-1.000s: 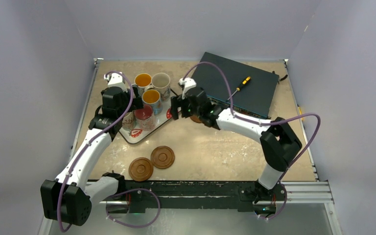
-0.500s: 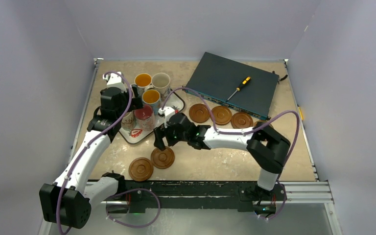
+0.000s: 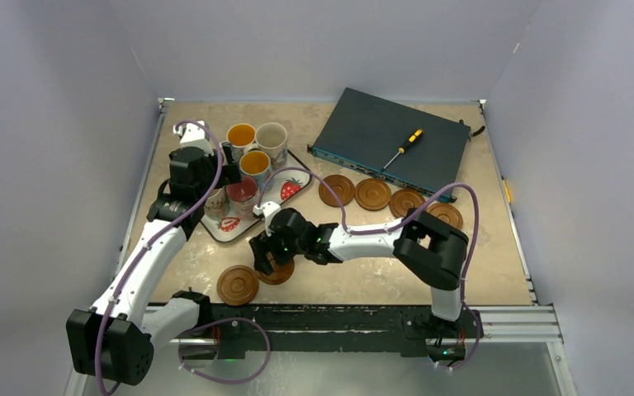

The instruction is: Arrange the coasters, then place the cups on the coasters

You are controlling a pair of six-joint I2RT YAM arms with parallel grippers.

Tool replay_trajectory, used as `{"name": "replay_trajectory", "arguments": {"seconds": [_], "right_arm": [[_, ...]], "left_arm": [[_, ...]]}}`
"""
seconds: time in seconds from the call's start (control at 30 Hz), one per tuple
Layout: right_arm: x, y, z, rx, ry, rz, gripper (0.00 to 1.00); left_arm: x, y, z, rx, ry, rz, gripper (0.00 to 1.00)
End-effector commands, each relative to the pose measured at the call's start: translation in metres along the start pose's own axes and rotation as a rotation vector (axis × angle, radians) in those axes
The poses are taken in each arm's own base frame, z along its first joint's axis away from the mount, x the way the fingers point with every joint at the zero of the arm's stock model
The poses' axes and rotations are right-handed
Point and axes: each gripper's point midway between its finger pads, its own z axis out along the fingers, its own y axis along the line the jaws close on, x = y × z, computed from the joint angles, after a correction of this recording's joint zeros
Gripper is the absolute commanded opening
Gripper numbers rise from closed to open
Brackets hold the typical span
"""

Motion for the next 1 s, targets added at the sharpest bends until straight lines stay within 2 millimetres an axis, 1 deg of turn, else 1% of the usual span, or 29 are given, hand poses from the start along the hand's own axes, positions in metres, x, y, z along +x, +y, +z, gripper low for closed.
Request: {"name": "replay_trajectory", "arguments": {"seconds": [0.0, 0.17, 0.3, 0.43, 0.5, 0.57, 0.63, 0.77, 0.87, 0.97], "right_arm": [[-0.008, 0.023, -0.006, -0.056, -0.015, -0.023, 0.82], [0.007, 0.028, -0.005, -0.061, 0.021, -0.028, 0.81], [0.013, 0.029, -0.003, -0.062, 0.032, -0.019, 0.81], [0.015, 0.021, 0.001, -0.014, 0.043, 0.003, 0.8], [0.023, 0.017, 0.003, 0.011, 0.081, 0.018, 0.79], [0.03, 0.004, 0.004, 0.085, 0.113, 0.046, 0.78], [0.03, -0.008, 0.004, 0.142, 0.117, 0.04, 0.78], [0.032, -0.025, 0.003, 0.19, 0.125, 0.057, 0.77], [0.029, -0.042, 0.001, 0.238, 0.115, 0.081, 0.77], [0.022, -0.058, -0.007, 0.261, 0.096, 0.108, 0.77]], "left_arm": [[-0.019, -0.005, -0.003, 0.014, -0.06, -0.014, 0.98], [-0.02, -0.004, -0.003, 0.01, -0.061, -0.014, 0.98], [-0.019, -0.004, -0.002, 0.008, -0.058, -0.013, 0.98], [-0.018, -0.004, -0.002, 0.006, -0.053, -0.013, 0.98], [-0.018, -0.003, -0.002, 0.004, -0.054, -0.013, 0.98], [-0.017, -0.003, -0.002, 0.0, -0.053, -0.014, 0.98], [-0.018, -0.002, -0.002, -0.004, -0.057, -0.014, 0.98], [-0.019, -0.001, -0.003, -0.008, -0.06, -0.017, 0.98], [-0.02, -0.001, -0.004, -0.012, -0.064, -0.017, 0.98], [-0.02, 0.0, -0.004, -0.013, -0.065, -0.017, 0.98]]}}
